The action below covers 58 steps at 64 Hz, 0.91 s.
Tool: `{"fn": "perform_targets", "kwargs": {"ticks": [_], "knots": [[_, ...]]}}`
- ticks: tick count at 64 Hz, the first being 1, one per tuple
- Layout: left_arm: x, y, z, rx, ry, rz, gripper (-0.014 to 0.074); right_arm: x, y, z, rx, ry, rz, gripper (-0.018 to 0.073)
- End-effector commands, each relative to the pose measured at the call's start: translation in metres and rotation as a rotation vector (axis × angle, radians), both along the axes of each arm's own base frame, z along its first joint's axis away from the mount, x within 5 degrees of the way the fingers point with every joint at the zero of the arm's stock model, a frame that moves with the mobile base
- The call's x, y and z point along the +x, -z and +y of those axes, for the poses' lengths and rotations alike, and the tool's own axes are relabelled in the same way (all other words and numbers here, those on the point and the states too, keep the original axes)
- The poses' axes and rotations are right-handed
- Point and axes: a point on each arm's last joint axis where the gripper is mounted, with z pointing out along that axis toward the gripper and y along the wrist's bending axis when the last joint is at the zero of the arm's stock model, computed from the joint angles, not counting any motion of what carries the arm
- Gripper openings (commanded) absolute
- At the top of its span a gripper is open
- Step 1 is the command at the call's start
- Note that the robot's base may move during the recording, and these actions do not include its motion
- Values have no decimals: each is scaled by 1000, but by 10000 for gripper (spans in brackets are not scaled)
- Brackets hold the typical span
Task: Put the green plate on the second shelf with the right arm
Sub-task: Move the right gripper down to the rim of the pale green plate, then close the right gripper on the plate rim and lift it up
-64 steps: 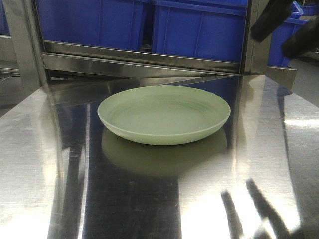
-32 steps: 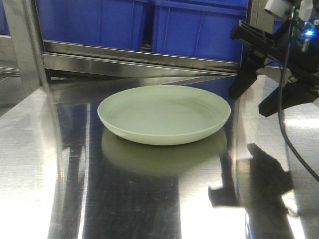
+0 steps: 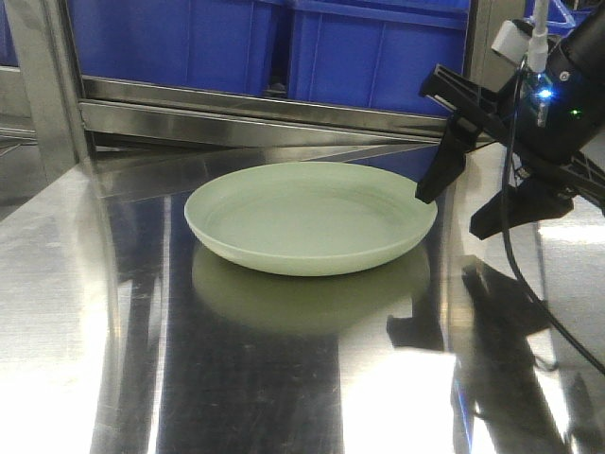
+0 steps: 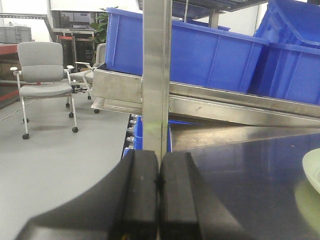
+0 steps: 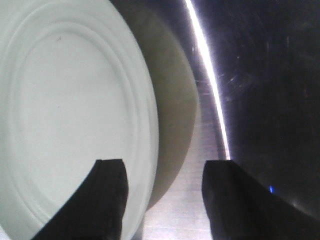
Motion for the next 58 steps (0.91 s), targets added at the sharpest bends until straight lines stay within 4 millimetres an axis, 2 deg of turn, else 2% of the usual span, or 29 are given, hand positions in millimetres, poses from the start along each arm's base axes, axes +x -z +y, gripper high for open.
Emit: {"fn": "perform_targets", "kwargs": {"ticks": [1, 16, 25, 50, 58], "knots": [[1, 7, 0, -11, 5, -44, 130, 5, -19, 5, 31, 19, -82, 462], [1, 7, 0, -11, 5, -44, 130, 8, -10, 21, 12, 12, -107, 456], [1, 7, 0, -11, 5, -44, 130, 11, -11, 20, 3, 30, -135, 449], [1, 7, 0, -11, 5, -44, 130, 14, -12, 18, -7, 57, -162, 59], [1, 7, 0, -11, 5, -44, 130, 13, -12, 18, -5, 53, -159, 52]]}}
